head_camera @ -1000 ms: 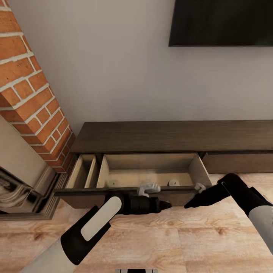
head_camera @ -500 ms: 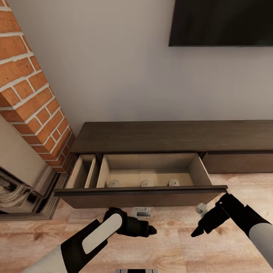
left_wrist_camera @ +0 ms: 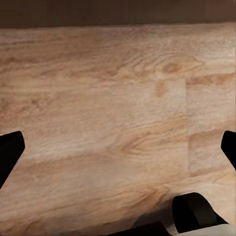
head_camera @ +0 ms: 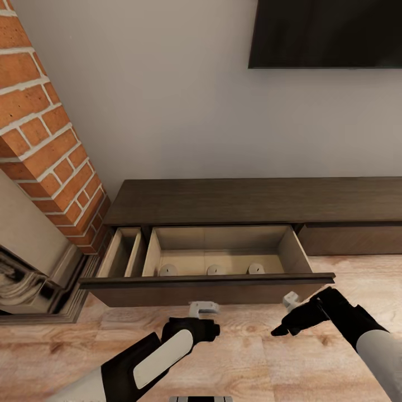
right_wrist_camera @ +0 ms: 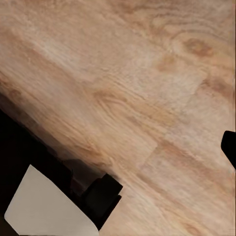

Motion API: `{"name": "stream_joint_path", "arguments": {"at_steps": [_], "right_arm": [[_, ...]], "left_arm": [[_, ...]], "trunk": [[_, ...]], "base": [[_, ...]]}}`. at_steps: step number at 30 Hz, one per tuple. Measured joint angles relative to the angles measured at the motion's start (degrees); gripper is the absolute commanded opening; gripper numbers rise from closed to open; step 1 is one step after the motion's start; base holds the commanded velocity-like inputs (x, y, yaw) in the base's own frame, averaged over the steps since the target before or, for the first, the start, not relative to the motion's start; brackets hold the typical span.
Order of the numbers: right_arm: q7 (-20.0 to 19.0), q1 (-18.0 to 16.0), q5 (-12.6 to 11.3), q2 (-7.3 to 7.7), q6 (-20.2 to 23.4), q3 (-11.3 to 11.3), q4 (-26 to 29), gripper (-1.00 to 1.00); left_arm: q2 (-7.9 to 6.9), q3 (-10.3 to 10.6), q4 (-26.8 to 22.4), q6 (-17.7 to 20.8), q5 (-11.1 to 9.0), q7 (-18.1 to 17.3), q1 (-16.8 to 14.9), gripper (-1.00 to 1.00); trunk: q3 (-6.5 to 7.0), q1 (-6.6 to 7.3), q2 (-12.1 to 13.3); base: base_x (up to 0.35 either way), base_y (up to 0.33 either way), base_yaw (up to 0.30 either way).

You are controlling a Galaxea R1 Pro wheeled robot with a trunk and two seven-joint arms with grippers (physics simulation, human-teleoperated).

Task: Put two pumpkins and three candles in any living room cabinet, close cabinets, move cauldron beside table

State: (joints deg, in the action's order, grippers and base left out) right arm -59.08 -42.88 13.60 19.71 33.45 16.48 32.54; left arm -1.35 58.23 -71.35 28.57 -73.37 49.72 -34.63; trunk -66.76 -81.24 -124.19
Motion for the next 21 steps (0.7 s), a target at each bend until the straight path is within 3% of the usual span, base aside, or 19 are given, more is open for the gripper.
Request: {"name": "stream_joint_path", "arguments": {"at_steps": [2,3,4,6,9,13,16,18,21], "right_arm": [[8.59,1.21,-3.01,-2.48,-4.93,-0.35,-0.48,1.0],[10.36,1.62,-3.62,-2.93,-5.95,-0.37,-0.52,1.0],[15.82,2.82,-5.19,-4.14,-8.52,-0.38,-0.57,1.0],[21.94,3.96,-6.31,-5.4,-10.83,-0.39,-0.6,1.0],[33.06,6.64,-7.31,-7.84,-15.65,-0.39,-0.7,1.0],[42.93,10.27,-7.83,-11.33,-25.34,-0.45,-1.1,1.0],[49.62,11.81,-9.87,-13.89,-32.26,-0.42,-2.85,1.0],[51.94,12.09,-11.2,-14.6,-34.48,-0.41,-3.82,1.0],[54.1,12.32,-12.99,-15.25,-36.53,-0.4,-4.83,1.0]], "left_arm": [[0.97,0.06,5.1,-5.9,0.45,-0.01,0.0,1.0],[1.26,0.09,6.2,-7.08,0.48,-0.04,0.0,1.0],[2.2,0.65,9.22,-9.96,0.57,-0.09,0.0,1.0],[3.09,2.21,12.19,-12.33,0.66,-0.12,0.0,1.0],[4.48,6.21,17.33,-17.37,0.74,-0.18,0.0,1.0],[5.45,7.93,23.94,-23.88,0.79,-0.91,0.0,1.0],[5.66,8.21,26.64,-25.38,0.83,-3.01,0.0,1.0],[5.7,8.25,27.31,-25.67,0.87,-3.82,0.0,1.0],[5.8,8.08,27.87,-25.88,5.09,-4.46,0.0,1.0]], "trunk": [[0.0,0.0,0.0],[0.0,0.0,0.0],[-0.01,0.0,0.0],[0.0,0.0,0.0],[0.0,0.0,0.0],[0.0,0.0,0.0],[0.0,0.0,0.0],[0.0,0.0,0.0],[0.0,0.0,0.0]], "base": [[0.0,0.0,0.0],[0.0,0.0,0.0],[0.0,0.0,0.0],[0.0,0.0,0.0],[0.0,0.0,0.0],[0.0,0.0,0.0],[0.0,0.0,0.0],[0.0,0.0,0.0],[0.0,0.0,0.0]]}}
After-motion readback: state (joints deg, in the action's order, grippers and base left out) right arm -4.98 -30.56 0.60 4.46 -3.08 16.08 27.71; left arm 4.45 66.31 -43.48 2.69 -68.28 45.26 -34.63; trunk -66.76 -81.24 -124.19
